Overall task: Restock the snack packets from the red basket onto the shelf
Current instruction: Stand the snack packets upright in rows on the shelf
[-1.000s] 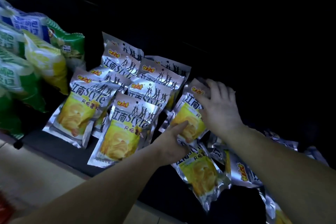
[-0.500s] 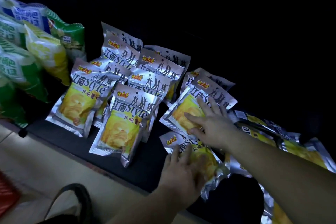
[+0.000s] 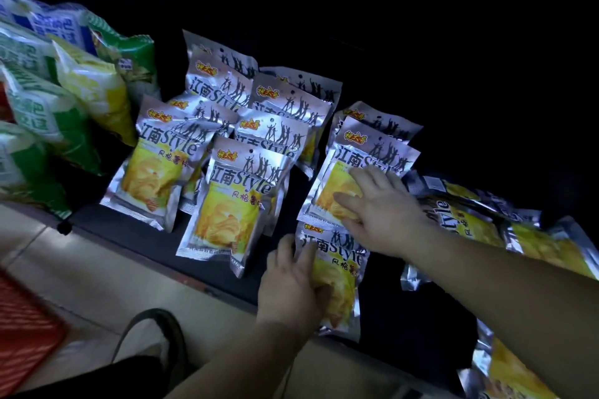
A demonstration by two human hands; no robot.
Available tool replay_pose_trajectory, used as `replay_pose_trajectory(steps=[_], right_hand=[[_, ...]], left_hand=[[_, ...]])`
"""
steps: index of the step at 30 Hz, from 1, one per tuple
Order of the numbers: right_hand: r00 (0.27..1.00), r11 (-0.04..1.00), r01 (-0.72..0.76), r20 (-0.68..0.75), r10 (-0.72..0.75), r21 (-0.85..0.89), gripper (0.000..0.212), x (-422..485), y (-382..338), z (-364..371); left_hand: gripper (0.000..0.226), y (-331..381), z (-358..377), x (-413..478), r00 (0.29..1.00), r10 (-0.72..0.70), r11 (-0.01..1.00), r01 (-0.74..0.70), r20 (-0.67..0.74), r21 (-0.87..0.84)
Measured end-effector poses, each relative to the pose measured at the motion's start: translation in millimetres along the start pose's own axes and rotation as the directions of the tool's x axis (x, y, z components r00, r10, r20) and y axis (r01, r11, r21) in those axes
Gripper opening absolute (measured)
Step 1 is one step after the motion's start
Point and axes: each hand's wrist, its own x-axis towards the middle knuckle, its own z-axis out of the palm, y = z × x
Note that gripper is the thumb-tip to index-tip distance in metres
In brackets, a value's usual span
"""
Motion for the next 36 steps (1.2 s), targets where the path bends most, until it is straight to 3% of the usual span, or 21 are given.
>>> replay_pose_trajectory(steps=[3,7,11,14,16,18,20,23,28,32,34,36], right_hand=[[0.99,0.987,-0.133,0.047,0.129,0.091,0.057,-11.0,-15.1,7.8],[0.964,0.962,-0.216,0.193,0.183,0.167,0.065,-9.7,-13.7,15.8],[0.949,0.957,-0.232,0.258,0.183,0.173,0.068,-6.9,-11.1,8.2],[0.94,0.941,-0.255,0.286,0.187,0.221,0.069,-5.7,-7.0,2.3],[0.957,0.896,-0.255,0.225,0.181,0.364,0.065,-6.6,-4.8,-5.2],[0.976,0.753,-0.211,0.098,0.193,0.623,0.042,-7.4,-4.4,-17.7],[0.968,0.571,-0.152,0.006,0.249,0.806,0.014,-8.5,-7.0,-36.4],[0.952,0.454,-0.154,0.01,0.305,0.878,0.02,-11.3,-2.4,-58.6],[0.932,0.506,-0.244,0.055,0.359,0.828,0.025,-17.0,16.1,-53.1],[0.934,0.603,-0.172,-0.065,0.35,0.779,0.033,-5.4,21.1,-41.1],[0.92,0.685,-0.165,-0.139,0.366,0.71,0.036,5.7,20.7,-38.7],[0.905,0.761,-0.157,-0.217,0.366,0.629,0.036,17.7,18.9,-37.8]], left_hand=[[0.086,8.0,-7.2,5.6,0.978,-0.181,0.961,0.197,0.1,-0.192],[0.102,3.7,-15.3,10.8,0.962,-0.185,0.88,0.253,0.199,-0.402],[0.101,-5.3,-37.5,1.9,0.951,-0.101,0.823,0.245,0.291,-0.512],[0.085,-13.2,-57.4,-5.2,0.967,-0.064,0.746,0.209,0.245,-0.632],[0.077,-12.5,-68.8,-6.5,0.984,-0.023,0.706,0.141,0.177,-0.694],[0.075,-6.2,-83.0,-3.3,0.99,0.051,0.689,0.062,0.133,-0.722],[0.073,1.8,-94.8,1.3,0.987,0.121,0.705,-0.012,0.103,-0.709],[0.07,10.8,-96.7,10.8,0.987,0.146,0.767,-0.068,0.07,-0.638],[0.072,10.2,-74.2,27.3,0.991,0.126,0.82,-0.134,-0.053,-0.556],[0.071,2.7,-65.7,46.1,0.986,0.08,0.888,-0.137,-0.146,-0.439],[0.068,4.5,-63.7,50.5,0.976,0.065,0.945,-0.126,-0.206,-0.301],[0.066,8.7,-56.1,49.6,0.925,0.134,0.978,-0.182,-0.356,-0.104]])
